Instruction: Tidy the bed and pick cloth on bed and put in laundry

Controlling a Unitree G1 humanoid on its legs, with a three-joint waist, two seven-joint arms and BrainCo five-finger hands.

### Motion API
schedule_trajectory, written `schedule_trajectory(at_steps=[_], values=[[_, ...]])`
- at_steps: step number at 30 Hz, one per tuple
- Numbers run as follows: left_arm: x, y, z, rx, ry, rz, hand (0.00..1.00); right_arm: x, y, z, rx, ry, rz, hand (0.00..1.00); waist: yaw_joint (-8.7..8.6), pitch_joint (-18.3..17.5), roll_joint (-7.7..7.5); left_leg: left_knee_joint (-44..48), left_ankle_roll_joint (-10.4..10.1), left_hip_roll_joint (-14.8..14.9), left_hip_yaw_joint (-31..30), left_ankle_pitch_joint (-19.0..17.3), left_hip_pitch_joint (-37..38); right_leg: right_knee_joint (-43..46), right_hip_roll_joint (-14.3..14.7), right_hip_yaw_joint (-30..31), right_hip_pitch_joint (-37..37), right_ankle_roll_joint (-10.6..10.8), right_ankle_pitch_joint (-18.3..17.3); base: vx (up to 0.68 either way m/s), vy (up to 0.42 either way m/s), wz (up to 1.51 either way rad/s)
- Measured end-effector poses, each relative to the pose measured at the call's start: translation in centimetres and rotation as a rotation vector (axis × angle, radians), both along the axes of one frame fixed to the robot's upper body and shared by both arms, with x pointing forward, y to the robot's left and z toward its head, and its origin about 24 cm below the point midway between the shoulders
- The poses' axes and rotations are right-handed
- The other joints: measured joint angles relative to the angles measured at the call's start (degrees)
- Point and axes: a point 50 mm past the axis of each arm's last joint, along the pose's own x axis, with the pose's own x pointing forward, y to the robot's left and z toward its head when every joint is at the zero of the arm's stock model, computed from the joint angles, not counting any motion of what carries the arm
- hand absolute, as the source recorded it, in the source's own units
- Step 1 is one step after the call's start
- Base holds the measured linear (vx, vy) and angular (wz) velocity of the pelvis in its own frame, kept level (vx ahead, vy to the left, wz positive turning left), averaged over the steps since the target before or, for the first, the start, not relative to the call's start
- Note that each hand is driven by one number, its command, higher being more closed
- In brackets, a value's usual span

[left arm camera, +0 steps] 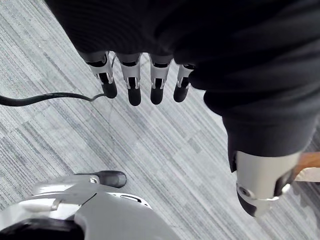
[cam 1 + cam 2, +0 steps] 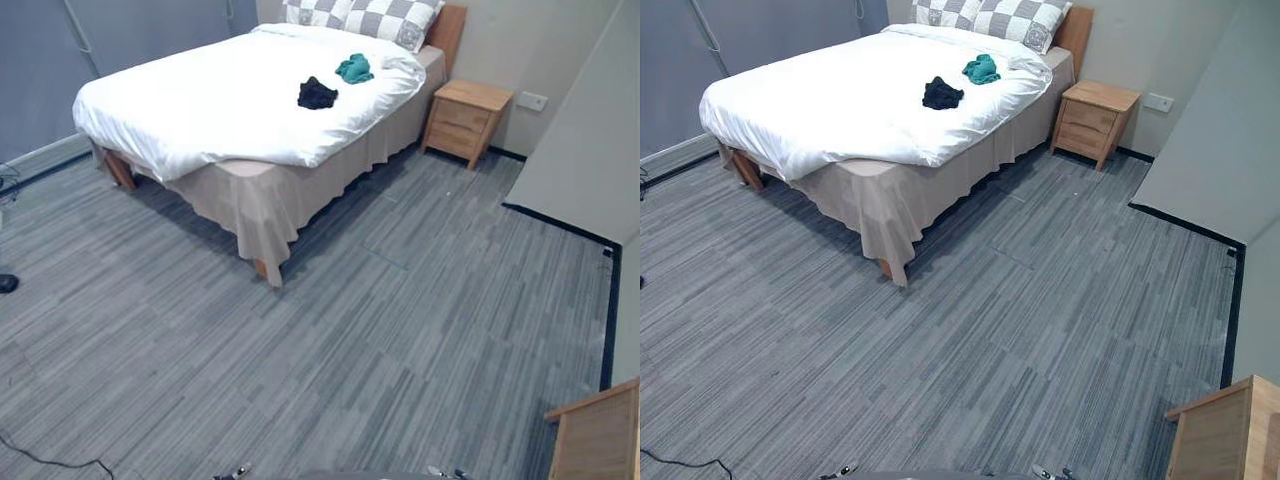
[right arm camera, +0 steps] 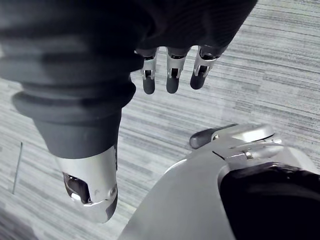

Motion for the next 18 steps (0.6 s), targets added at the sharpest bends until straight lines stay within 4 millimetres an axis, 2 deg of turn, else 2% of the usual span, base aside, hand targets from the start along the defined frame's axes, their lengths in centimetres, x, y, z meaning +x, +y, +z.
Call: schedule_trajectory(at_steps=[1,2,3,4,5,6,7,8,9,10,12,13,14,15,16,17,18], values=[[0.1,0.2,0.0,0.003,-0.001,-0.003,0.00,0.1,0.1,0.0,0.005,0.003,0.000,0.00,-0.05,0.25,-0.43,0.67,0.29,-0.27,0.12,-1.21,-0.40,3.34,-0.58,-0.11,-1.70,1.39,-2.37,0.00,-0.009,0.08],[0.8,0.5,0.2,0.009,-0.016,-0.009,0.00,0.2,0.4,0.0,0.013,0.004,-0.009,0.00,-0.07,0.98,-1.43,3.00,1.06,-0.88,-0.35,-2.95,-1.61,13.27,-2.10,-0.73,-6.10,5.52,-6.15,-0.05,-0.023,0.02],[1.1,0.7,0.2,0.011,-0.023,-0.009,0.00,0.5,0.3,0.0,0.013,-0.005,-0.012,0.00,0.28,1.78,-1.84,4.33,1.18,-1.10,-0.29,-3.82,-2.72,20.48,-2.78,-0.70,-9.72,6.30,-6.69,-0.06,-0.034,-0.01],[1.6,1.2,0.4,0.020,-0.032,-0.010,0.00,1.6,0.5,0.2,0.020,-0.040,-0.013,0.00,0.26,3.93,-2.33,7.76,1.61,-1.14,-0.21,-5.61,-3.29,35.98,-4.70,-1.01,-17.00,6.38,-4.64,-0.02,-0.043,0.07],[1.6,1.6,0.5,0.023,-0.028,-0.001,0.00,2.3,0.9,0.3,0.028,-0.062,-0.013,0.00,-0.07,6.15,-3.02,10.63,1.99,-0.87,-0.61,-7.23,-2.68,46.44,-6.16,-1.78,-22.05,5.17,-4.35,0.05,-0.029,0.24],[1.8,1.8,0.5,0.027,-0.029,0.004,0.00,1.8,1.2,0.1,0.040,-0.053,-0.033,0.00,0.02,6.93,-3.48,12.36,2.11,-0.02,-0.91,-8.44,-2.17,48.79,-7.07,-2.54,-24.40,4.93,-4.72,0.10,-0.023,0.29],[1.8,1.8,0.5,0.027,-0.029,0.005,0.00,1.5,1.2,0.0,0.047,-0.045,-0.057,0.00,0.19,7.01,-3.55,12.65,1.98,0.49,-1.18,-8.91,-1.48,47.08,-7.45,-3.25,-24.63,4.87,-4.80,0.16,-0.037,0.31],[1.6,1.8,0.5,0.023,-0.030,0.008,0.00,1.0,1.2,-0.1,0.057,-0.033,-0.101,0.00,0.15,6.95,-3.28,13.17,1.13,2.16,-1.82,-10.10,-0.28,36.79,-7.39,-4.64,-23.63,4.72,-4.53,0.26,-0.088,0.24],[1.6,1.7,0.5,0.022,-0.030,0.006,0.00,1.0,1.2,-0.1,0.060,-0.034,-0.118,0.00,0.10,7.01,-3.10,13.48,0.60,2.92,-1.91,-10.53,-0.20,30.48,-7.12,-5.01,-23.06,4.85,-3.95,0.36,-0.153,0.14],[1.8,1.6,0.5,0.021,-0.032,-0.001,0.00,0.9,1.1,-0.1,0.063,-0.034,-0.131,0.00,0.09,7.03,-2.81,14.55,-0.71,4.30,-1.91,-11.73,-0.61,16.48,-6.24,-5.48,-22.40,4.41,-0.64,0.36,-0.162,-0.02],[2.0,1.7,0.5,0.022,-0.032,-0.004,0.00,0.4,1.2,-0.2,0.073,-0.023,-0.158,0.00,0.12,7.26,-2.81,16.79,-2.65,5.43,-1.75,-14.20,-1.05,1.02,-6.15,-5.46,-21.53,5.27,5.24,0.39,-0.197,-0.12],[2.0,1.6,0.5,0.019,-0.024,0.000,0.00,0.2,1.2,-0.2,0.074,-0.016,-0.166,0.00,0.04,7.58,-2.58,17.72,-3.38,5.91,-1.59,-16.14,-0.52,-0.67,-6.81,-5.25,-21.27,5.30,5.54,0.54,-0.354,-0.14],[2.1,1.1,0.4,0.005,-0.023,0.023,0.00,-0.4,1.0,-0.2,0.075,-0.006,-0.196,0.00,0.05,8.02,-1.41,17.62,-3.68,7.01,-1.54,-19.03,2.13,1.29,-6.72,-6.00,-21.00,4.62,9.10,0.58,-0.380,-0.04],[2.2,0.2,0.2,-0.019,-0.023,0.036,0.00,-1.0,0.2,-0.1,0.056,0.007,-0.205,0.00,-0.79,7.90,1.29,16.05,-2.44,9.40,-1.40,-20.63,4.69,7.74,-5.22,-7.88,-22.45,3.78,9.45,0.60,-0.385,0.02],[2.0,-0.2,0.1,-0.029,-0.019,0.035,0.00,-1.3,0.0,-0.1,0.049,0.020,-0.204,0.00,-1.36,7.05,2.43,14.60,-1.09,10.36,-1.46,-21.12,5.83,10.76,-4.45,-8.73,-23.56,3.16,8.99,0.56,-0.295,0.16],[1.6,-0.5,0.0,-0.037,-0.011,0.044,0.00,-2.0,-0.1,-0.2,0.047,0.038,-0.211,0.00,-1.47,5.78,3.33,15.81,0.79,11.26,-2.46,-19.29,7.01,14.49,-3.43,-9.40,-24.47,0.83,7.90,0.48,-0.244,-0.01],[1.5,-0.6,0.0,-0.042,-0.022,0.062,0.00,-2.0,-0.2,-0.2,0.045,0.038,-0.223,0.00,-1.38,6.04,3.47,21.74,-1.53,12.30,-2.50,-16.11,5.25,16.42,-2.74,-9.17,-24.31,-1.50,6.26,0.70,-0.423,-0.20]])
